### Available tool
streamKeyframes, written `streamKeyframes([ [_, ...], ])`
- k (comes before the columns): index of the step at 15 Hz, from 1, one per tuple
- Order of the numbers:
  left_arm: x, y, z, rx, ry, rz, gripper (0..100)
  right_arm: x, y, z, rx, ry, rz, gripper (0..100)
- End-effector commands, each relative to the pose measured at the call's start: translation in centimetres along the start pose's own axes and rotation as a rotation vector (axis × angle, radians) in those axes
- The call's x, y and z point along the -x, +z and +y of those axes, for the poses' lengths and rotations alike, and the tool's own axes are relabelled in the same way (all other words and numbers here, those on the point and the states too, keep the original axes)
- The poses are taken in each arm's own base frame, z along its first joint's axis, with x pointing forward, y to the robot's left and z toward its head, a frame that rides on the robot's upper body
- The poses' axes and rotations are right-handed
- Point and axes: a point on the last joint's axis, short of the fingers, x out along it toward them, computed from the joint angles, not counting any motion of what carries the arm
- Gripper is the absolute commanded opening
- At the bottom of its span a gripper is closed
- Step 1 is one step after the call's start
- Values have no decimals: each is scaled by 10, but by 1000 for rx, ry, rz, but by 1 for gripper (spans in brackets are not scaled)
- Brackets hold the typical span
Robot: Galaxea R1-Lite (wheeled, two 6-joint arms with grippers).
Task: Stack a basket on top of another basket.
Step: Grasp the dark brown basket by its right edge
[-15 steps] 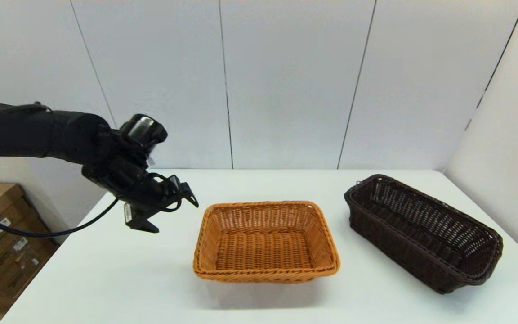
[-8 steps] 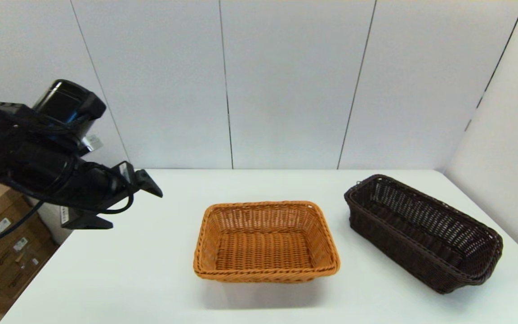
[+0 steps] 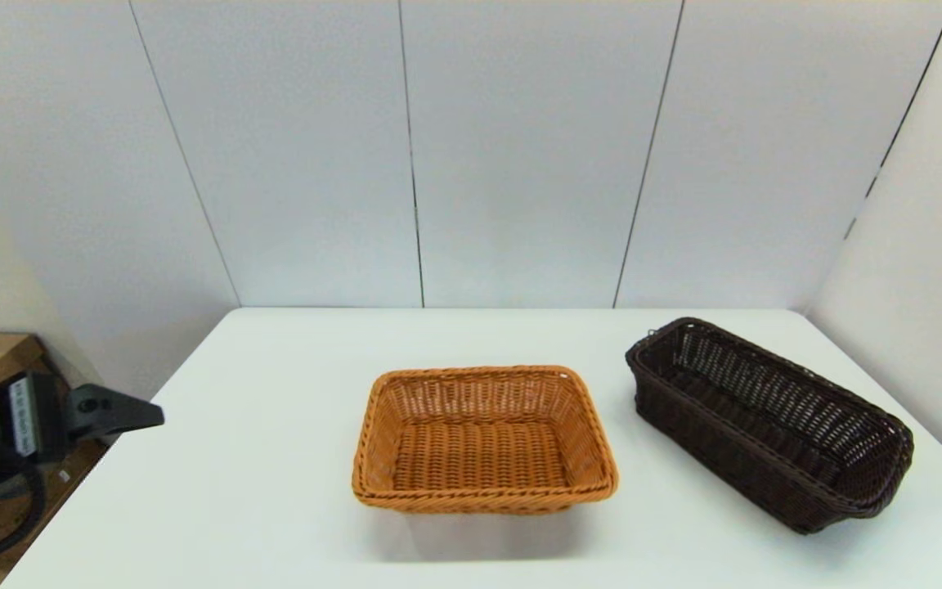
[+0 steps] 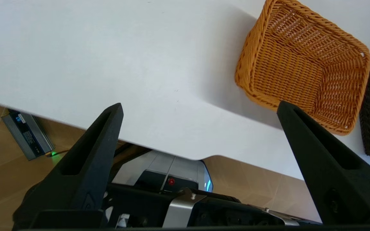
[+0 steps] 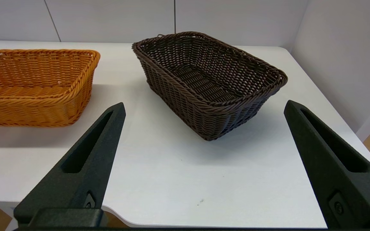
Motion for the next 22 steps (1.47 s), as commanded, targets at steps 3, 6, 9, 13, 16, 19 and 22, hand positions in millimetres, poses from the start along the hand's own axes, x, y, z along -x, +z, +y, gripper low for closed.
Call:
streamKeyframes([
  [3,59,-53,62,99,-67,-85,100,0,0,0,2,1,1,100],
  [6,77,-74,85,127,-95,-127,100,0,0,0,2,0,1,100],
  [9,85,-97,101,170,-91,-176,100,0,0,0,2,0,1,100],
  [13,90,-138,114,126,-117,-175,100,0,0,0,0,0,1,100],
  [16,85,-165,107,70,-49,-241,100,0,0,0,0,0,1,100],
  [19,86,-165,107,60,-53,-252,100,0,0,0,-3,-2,1,100],
  [22,92,-156,111,63,-100,-263,100,0,0,0,-3,-2,1,100],
])
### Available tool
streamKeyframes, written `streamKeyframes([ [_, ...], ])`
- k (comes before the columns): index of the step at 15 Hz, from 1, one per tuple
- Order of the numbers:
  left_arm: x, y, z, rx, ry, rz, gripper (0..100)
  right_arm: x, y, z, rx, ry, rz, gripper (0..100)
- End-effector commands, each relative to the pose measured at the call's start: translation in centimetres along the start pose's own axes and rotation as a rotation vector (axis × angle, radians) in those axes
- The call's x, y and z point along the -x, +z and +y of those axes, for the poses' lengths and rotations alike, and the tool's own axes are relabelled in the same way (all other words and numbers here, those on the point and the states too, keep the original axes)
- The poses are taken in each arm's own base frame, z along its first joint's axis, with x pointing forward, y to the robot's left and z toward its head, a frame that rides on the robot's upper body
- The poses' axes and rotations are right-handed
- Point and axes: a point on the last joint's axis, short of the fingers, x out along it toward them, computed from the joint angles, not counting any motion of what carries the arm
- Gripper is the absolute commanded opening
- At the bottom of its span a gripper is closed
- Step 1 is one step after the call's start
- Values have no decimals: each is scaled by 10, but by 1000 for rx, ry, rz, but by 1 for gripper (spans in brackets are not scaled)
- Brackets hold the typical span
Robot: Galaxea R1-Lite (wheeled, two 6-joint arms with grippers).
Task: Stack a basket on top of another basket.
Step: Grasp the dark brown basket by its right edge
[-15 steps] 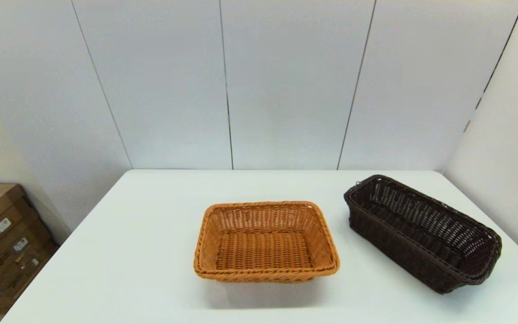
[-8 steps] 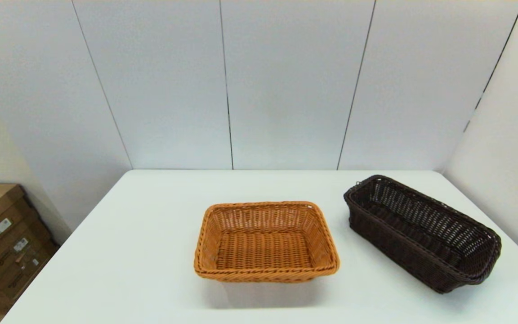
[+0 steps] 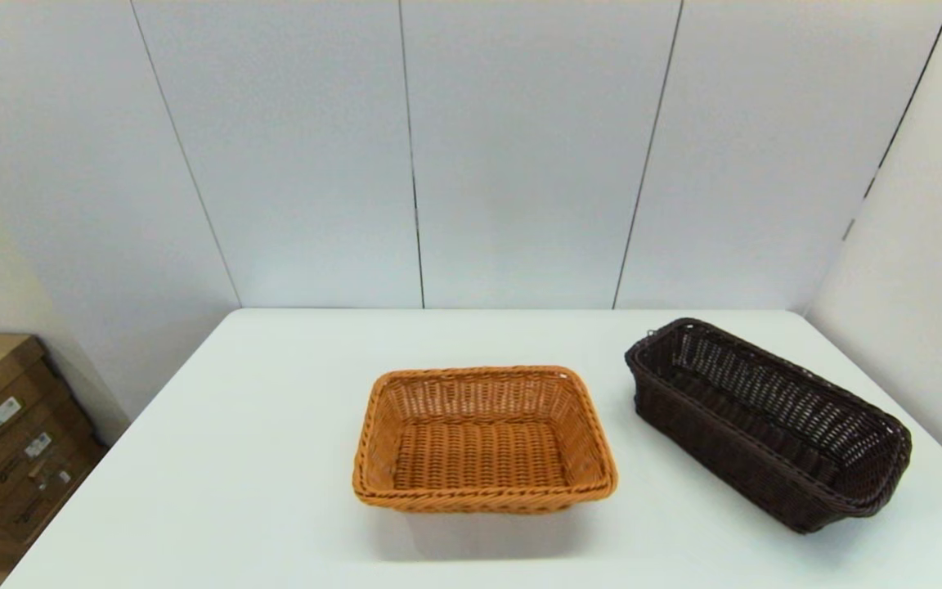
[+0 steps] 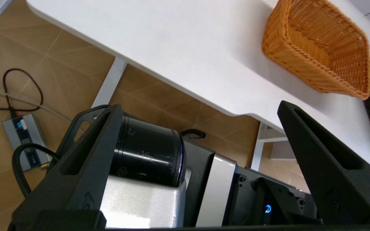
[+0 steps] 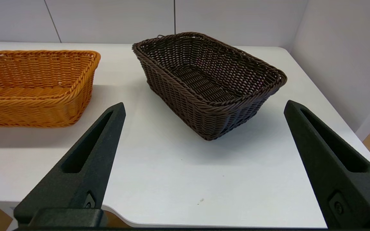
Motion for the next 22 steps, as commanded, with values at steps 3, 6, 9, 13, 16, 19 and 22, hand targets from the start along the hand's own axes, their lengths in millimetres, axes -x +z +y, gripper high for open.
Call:
streamKeyframes([
  [3,6,11,9,-14,-86,14,100,0,0,0,-1,0,1,100],
  [6,6,0,17,-53,-101,-15,100,0,0,0,0,0,1,100],
  [9,2,-14,25,-158,-117,-85,100,0,0,0,0,0,1,100],
  [13,-40,-25,34,-353,-51,-312,100,0,0,0,0,0,1,100],
  [16,-75,-24,35,-455,23,-475,100,0,0,0,2,0,1,100],
  [19,-88,-28,38,-465,19,-519,100,0,0,0,2,0,1,100],
  [22,-99,-31,39,-487,-19,-536,100,0,0,0,2,0,1,100],
])
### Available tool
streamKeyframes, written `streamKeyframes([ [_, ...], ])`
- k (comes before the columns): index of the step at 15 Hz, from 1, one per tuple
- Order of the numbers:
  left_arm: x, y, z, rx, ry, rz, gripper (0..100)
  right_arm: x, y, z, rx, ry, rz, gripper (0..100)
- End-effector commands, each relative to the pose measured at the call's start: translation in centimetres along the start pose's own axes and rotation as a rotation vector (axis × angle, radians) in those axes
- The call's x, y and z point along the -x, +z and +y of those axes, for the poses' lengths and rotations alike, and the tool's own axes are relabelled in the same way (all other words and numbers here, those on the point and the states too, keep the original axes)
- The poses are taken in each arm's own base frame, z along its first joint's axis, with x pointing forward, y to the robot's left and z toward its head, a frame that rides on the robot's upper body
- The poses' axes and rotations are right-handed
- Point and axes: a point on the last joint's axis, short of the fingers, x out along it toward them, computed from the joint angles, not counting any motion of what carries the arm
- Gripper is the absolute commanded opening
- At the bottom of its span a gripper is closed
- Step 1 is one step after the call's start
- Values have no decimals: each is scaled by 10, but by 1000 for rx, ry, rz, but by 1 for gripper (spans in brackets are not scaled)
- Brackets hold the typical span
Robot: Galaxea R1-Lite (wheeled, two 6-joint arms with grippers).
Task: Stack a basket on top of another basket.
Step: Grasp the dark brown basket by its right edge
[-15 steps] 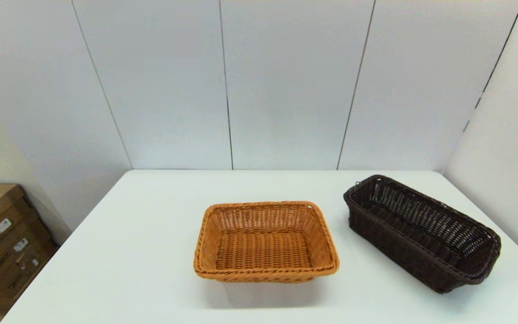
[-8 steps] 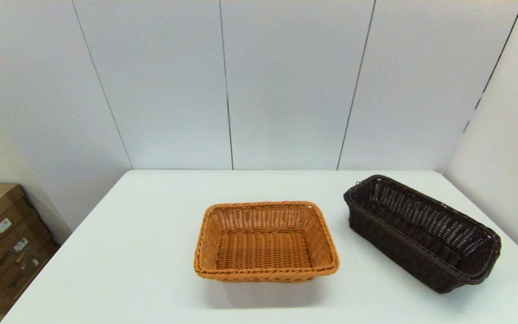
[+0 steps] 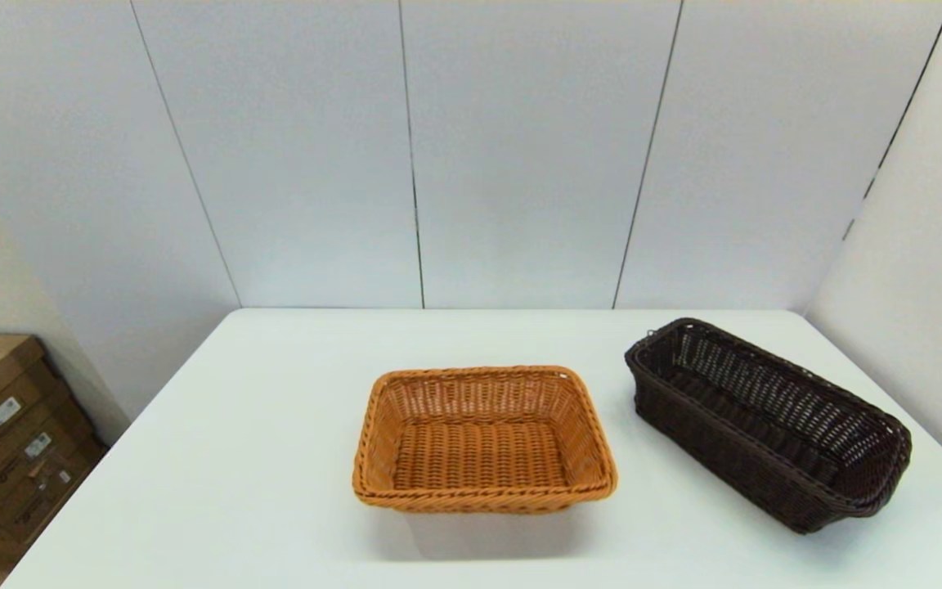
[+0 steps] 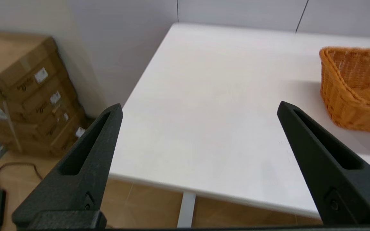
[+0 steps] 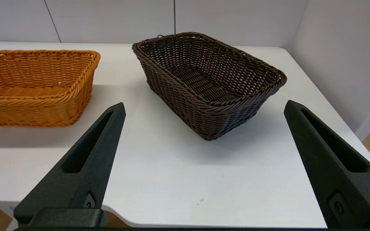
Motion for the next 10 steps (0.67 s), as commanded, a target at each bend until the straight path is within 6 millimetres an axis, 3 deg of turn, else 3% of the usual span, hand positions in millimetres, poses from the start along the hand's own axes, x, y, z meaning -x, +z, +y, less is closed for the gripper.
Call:
streamKeyframes([
  [1,-8,-11,-2,-8,-48,-25,100,0,0,0,0,0,1,100],
  [4,-12,-20,-5,-19,-150,1,100,0,0,0,0,0,1,100],
  [10,-13,-20,-5,-23,-163,-9,100,0,0,0,-7,1,1,100],
])
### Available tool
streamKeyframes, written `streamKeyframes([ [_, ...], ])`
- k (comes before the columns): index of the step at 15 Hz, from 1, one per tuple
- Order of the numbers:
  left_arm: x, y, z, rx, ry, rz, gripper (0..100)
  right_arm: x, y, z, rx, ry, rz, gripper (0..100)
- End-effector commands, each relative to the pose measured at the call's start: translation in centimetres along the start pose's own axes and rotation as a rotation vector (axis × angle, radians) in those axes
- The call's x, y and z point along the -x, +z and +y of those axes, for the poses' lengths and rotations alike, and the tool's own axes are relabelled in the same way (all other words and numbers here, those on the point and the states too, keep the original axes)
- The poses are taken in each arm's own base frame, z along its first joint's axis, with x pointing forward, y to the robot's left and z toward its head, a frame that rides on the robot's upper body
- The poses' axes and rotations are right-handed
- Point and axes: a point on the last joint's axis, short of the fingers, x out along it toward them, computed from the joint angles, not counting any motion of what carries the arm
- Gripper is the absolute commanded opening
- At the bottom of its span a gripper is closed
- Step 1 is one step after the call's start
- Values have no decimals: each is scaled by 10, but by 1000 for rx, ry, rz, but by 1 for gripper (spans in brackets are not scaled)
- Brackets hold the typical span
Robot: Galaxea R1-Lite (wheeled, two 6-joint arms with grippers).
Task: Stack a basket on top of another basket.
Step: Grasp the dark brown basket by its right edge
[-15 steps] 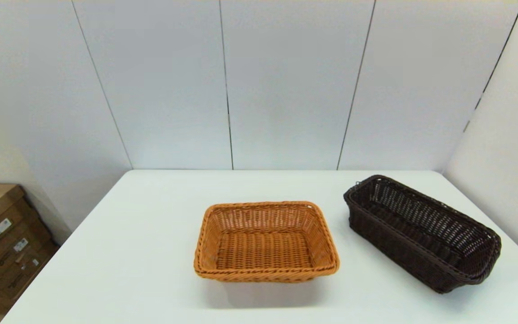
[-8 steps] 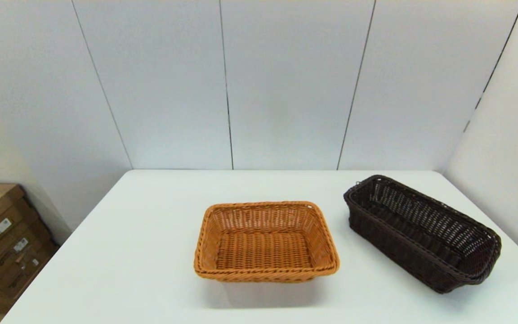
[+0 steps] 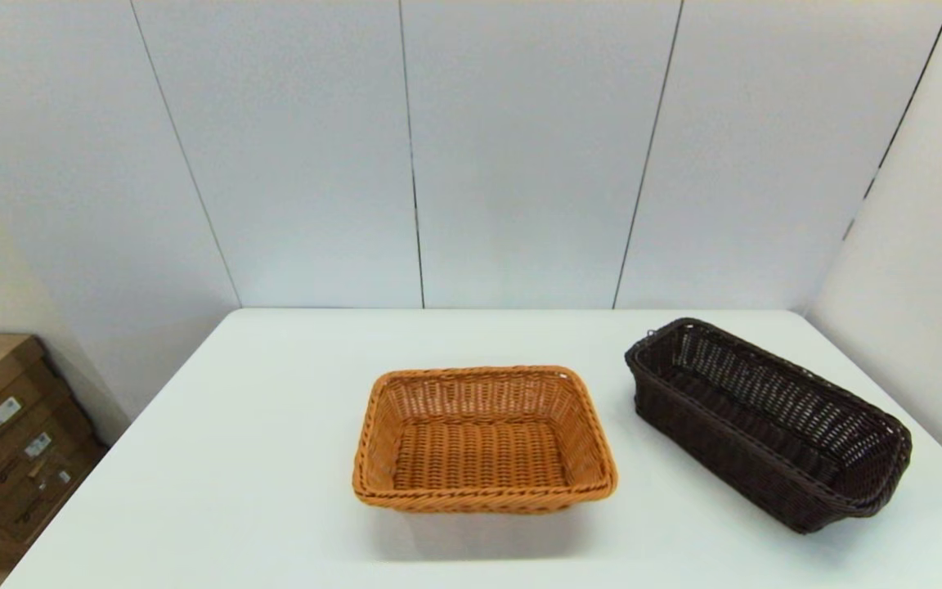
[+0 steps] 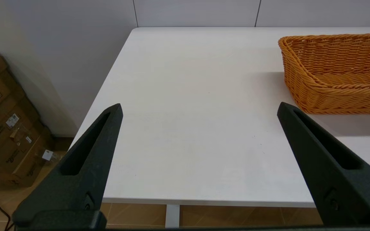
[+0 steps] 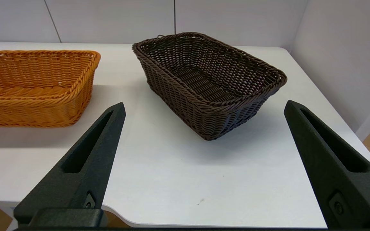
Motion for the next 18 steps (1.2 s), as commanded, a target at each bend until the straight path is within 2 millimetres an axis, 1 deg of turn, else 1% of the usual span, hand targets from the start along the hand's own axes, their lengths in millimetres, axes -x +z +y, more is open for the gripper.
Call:
streamKeyframes([
  [1,0,-1,0,-2,1,0,100,0,0,0,-5,0,-1,100],
  [6,0,-1,0,-3,-1,0,100,0,0,0,4,-3,-1,100],
  [7,0,-1,0,-5,-1,0,100,1,3,0,16,-5,-4,100],
  [8,0,-1,0,6,2,0,100,4,13,0,18,-11,-26,100],
  [9,0,-1,0,6,4,0,100,10,27,-1,20,-26,3,100],
  [10,0,-1,0,6,4,0,100,13,38,-1,20,-25,67,100],
  [11,0,-1,0,8,2,0,100,11,48,-1,21,-27,113,100],
  [12,0,-1,0,8,4,0,100,4,64,-1,16,-37,158,100],
  [14,0,-1,0,3,1,0,100,-16,94,-1,10,-134,238,100],
  [16,0,-1,0,-6,-1,0,100,-53,124,-7,15,-179,370,100],
  [18,0,-1,0,3,2,0,100,-76,140,-10,-3,-170,516,100],
])
